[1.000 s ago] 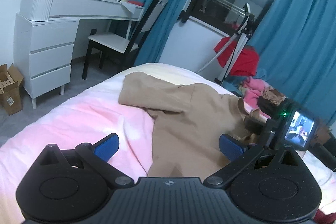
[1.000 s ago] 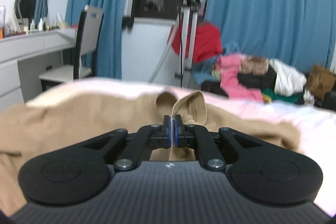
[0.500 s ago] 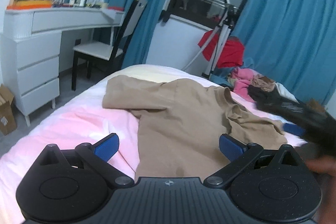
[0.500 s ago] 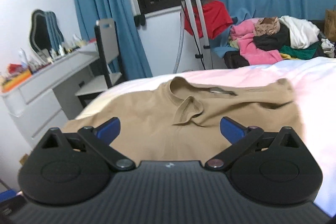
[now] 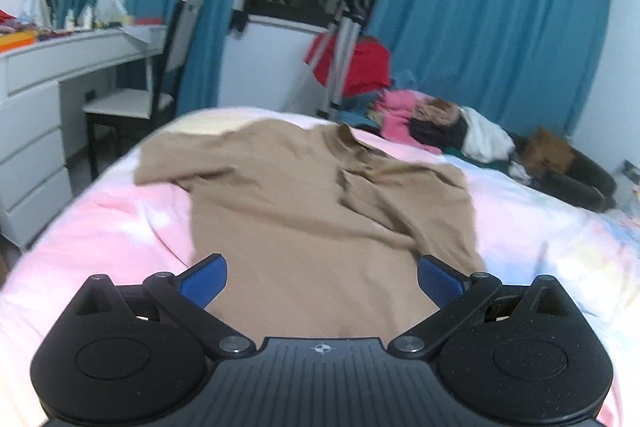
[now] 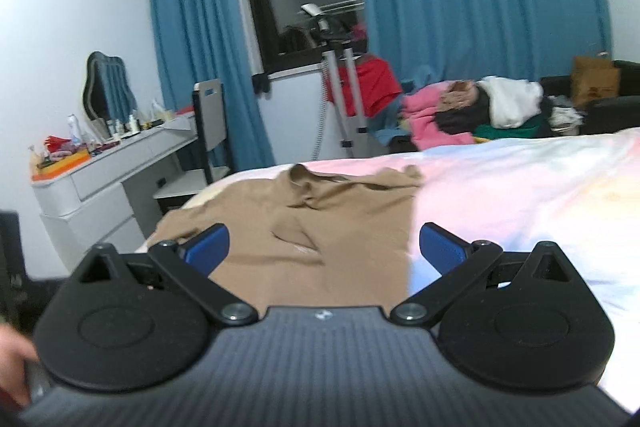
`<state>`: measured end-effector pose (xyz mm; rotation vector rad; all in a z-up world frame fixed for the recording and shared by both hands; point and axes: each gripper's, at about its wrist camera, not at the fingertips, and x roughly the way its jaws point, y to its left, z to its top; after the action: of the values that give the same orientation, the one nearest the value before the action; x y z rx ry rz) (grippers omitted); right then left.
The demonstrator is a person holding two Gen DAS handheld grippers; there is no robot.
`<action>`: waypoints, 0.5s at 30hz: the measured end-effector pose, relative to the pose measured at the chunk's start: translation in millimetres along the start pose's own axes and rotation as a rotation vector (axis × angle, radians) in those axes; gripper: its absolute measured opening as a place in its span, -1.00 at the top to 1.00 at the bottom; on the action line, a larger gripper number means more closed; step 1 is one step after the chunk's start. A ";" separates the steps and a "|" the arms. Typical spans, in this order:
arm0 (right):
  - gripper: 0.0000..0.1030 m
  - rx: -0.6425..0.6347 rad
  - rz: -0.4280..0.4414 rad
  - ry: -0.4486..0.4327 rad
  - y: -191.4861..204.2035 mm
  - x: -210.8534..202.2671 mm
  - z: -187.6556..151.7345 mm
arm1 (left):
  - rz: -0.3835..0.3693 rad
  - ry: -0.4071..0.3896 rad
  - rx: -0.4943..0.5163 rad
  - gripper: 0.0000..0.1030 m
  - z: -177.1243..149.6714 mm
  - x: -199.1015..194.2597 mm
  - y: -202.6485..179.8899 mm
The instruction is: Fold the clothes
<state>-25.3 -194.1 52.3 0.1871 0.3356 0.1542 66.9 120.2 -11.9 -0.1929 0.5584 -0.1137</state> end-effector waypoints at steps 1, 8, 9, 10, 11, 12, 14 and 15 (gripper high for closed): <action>-1.00 0.017 -0.017 -0.004 -5.2 -7.6 -3.8 | -0.012 0.013 0.001 -0.98 -2.7 -0.7 -4.3; -1.00 0.139 -0.137 -0.037 -44.4 -40.1 -15.9 | -0.198 0.138 -0.048 -0.87 -26.2 -3.1 -43.9; -1.00 0.150 -0.152 -0.047 -50.2 -42.7 -15.3 | -0.238 0.168 -0.066 -0.85 -31.0 -2.8 -52.3; -1.00 0.161 -0.169 -0.061 -55.9 -44.6 -13.9 | -0.278 0.198 -0.084 -0.81 -35.9 -2.4 -60.9; -1.00 0.170 -0.185 -0.075 -62.0 -47.3 -13.1 | -0.318 0.227 -0.094 -0.80 -40.5 -1.4 -70.9; -1.00 0.180 -0.201 -0.090 -68.0 -50.5 -12.8 | -0.347 0.253 -0.098 -0.78 -45.0 -0.3 -80.9; -1.00 0.204 -0.229 -0.112 -79.5 -55.0 -12.6 | -0.404 0.304 -0.106 -0.77 -54.4 2.1 -100.8; -1.00 0.219 -0.238 -0.117 -85.2 -55.8 -12.9 | -0.419 0.331 -0.108 -0.74 -61.0 3.9 -110.6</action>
<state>-71.6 -284.8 40.1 0.3689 0.2558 -0.1293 31.5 2.4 -41.1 -0.3998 0.8489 -0.5305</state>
